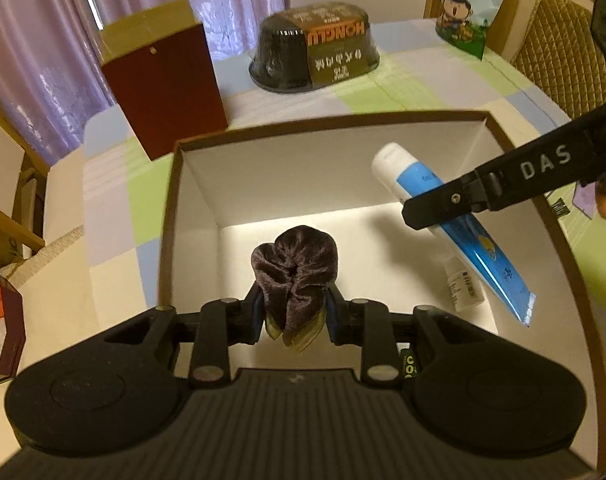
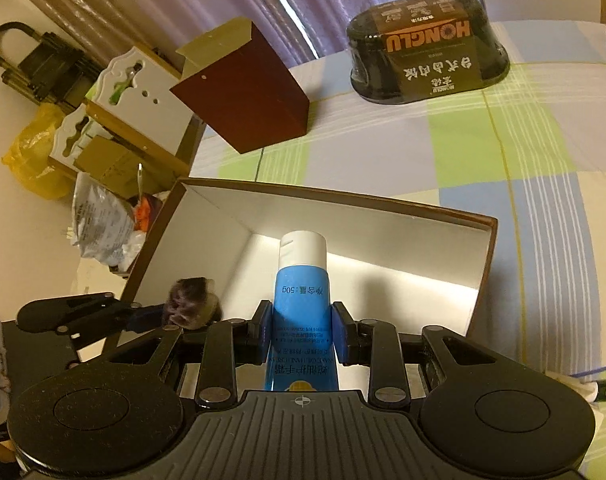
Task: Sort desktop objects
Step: 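Carry scrunchie in left gripper while right gripper carries tube over the box, then release scrunchie into box with left gripper while right gripper releases tube inside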
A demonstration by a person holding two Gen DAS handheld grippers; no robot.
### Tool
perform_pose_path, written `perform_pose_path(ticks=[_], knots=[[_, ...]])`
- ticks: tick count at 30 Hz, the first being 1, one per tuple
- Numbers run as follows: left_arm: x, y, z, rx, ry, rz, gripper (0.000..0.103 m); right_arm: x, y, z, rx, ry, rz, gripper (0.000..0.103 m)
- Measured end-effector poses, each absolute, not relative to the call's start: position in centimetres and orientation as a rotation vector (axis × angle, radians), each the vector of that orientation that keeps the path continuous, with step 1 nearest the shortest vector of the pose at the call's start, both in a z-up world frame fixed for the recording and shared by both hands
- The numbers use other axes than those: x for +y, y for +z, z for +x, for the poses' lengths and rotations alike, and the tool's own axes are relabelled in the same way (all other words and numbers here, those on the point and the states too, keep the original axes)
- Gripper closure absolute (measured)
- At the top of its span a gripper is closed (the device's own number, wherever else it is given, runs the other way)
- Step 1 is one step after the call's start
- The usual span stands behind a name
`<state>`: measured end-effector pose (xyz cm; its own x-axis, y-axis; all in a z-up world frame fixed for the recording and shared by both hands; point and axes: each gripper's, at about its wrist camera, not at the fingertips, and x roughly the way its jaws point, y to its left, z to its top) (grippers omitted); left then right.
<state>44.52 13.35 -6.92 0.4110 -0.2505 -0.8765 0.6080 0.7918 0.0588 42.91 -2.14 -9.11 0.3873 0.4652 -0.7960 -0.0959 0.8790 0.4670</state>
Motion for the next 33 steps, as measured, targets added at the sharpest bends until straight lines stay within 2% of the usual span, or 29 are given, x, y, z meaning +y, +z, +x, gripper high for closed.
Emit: perform_pose_path(ticks=[5,9,13,18,28,31,32,33], knots=[[12.7,-8.7,45.1,1.039,-0.558,0.433,0.075,-1.8,-9.4,43.2,1.132,0.368,0.350,0.073],[12.6,-9.5,45.2,1.039,-0.556,0.449,0.070,-1.6,-9.6,43.4,1.140,0.373,0.331,0.073],[12.5,-9.5,44.9,1.034,-0.570,0.449,0.058,-1.3,-9.9,43.6,1.147,0.379,0.312,0.073],[12.5,-9.0,44.4,1.020,-0.585,0.449,0.051,-0.9,-10.1,43.7,1.153,0.385,0.281,0.073],[12.3,-8.1,44.1,0.997,-0.580,0.451,0.049,-0.1,-10.6,43.8,1.174,0.398,0.217,0.073],[12.2,-8.1,44.1,0.996,-0.576,0.460,0.049,0.1,-10.7,44.0,1.161,0.399,0.224,0.053],[12.2,-8.2,44.0,0.995,-0.574,0.464,0.048,0.2,-10.5,44.0,1.151,0.403,0.225,0.041],[12.1,-8.2,43.9,0.995,-0.574,0.464,0.047,0.2,-10.3,44.0,1.142,0.407,0.227,0.037]])
